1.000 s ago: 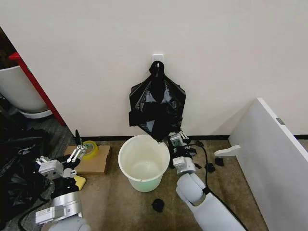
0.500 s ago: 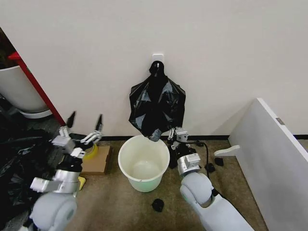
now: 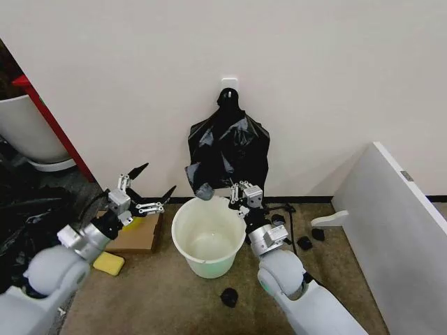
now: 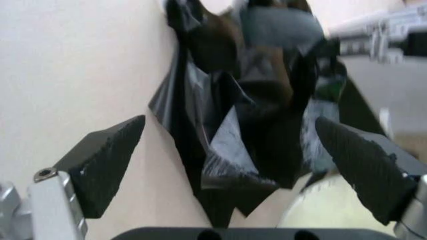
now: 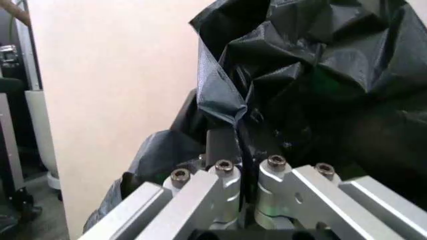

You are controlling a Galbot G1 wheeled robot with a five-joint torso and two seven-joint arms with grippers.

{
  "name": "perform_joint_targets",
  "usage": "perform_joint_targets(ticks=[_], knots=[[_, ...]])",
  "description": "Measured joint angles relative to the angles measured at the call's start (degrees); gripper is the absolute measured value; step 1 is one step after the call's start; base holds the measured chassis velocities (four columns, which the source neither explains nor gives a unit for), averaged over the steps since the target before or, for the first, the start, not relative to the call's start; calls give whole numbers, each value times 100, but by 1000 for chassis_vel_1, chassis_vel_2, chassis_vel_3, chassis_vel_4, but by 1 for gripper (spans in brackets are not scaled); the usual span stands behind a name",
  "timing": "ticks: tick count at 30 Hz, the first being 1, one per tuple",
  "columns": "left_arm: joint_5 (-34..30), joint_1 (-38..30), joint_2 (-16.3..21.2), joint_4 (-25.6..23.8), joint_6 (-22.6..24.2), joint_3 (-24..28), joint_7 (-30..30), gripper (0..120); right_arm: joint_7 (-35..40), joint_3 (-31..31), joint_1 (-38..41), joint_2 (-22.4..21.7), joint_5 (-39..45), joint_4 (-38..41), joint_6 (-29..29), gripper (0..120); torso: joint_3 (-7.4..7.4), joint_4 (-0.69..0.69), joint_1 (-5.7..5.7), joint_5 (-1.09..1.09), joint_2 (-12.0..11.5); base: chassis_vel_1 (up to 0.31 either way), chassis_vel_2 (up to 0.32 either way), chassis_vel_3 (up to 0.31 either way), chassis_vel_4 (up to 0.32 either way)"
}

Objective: Place the garbage bag over the trash bin.

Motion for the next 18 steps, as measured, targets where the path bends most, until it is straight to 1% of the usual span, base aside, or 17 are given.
perform_joint_targets(ticks=[3,5,8,9,10,11,12,13,14,16,18], knots=[[124,-249,224,158,38,131,26,100,-66,-64,13,42,-49,-31,43,0,0,2,0,2,0,0,0,0,0],[137,-350,279,213,53,207,24,100,-78,-68,11,53,-61,-34,51,0,0,3,0,1,0,0,0,0,0],[139,-932,430,519,107,652,-98,100,-153,-75,-7,82,-115,-48,101,0,0,1,0,2,0,0,0,0,0],[133,-1107,449,613,115,780,-116,100,-173,-75,-7,84,-123,-54,116,0,0,2,0,1,0,0,0,0,0],[120,-1344,467,743,116,958,-136,100,-191,-73,-7,86,-132,-63,130,0,0,-1,0,0,0,0,0,0,0],[87,-1575,474,879,101,1147,-140,100,-205,-73,-3,91,-139,-70,142,0,0,0,0,2,0,0,0,0,0],[87,-1575,474,879,101,1147,-140,100,-205,-73,-3,91,-139,-70,142,0,0,0,0,2,0,0,0,0,0],[58,-1702,474,959,87,1269,-140,100,-215,-73,-1,94,-142,-79,148,0,0,1,0,3,0,0,0,0,0],[-9,-2002,453,1164,59,1597,-131,100,-229,-69,7,101,-151,-96,160,0,0,1,0,2,0,0,0,0,0],[-96,-2415,375,1427,17,2019,-43,100,-247,-69,22,119,-161,-123,170,0,0,1,0,-1,0,0,0,0,0],[-296,-2848,244,1732,-76,2456,326,100,-252,-68,43,153,-180,-157,174,0,0,0,0,2,0,0,0,0,0]])
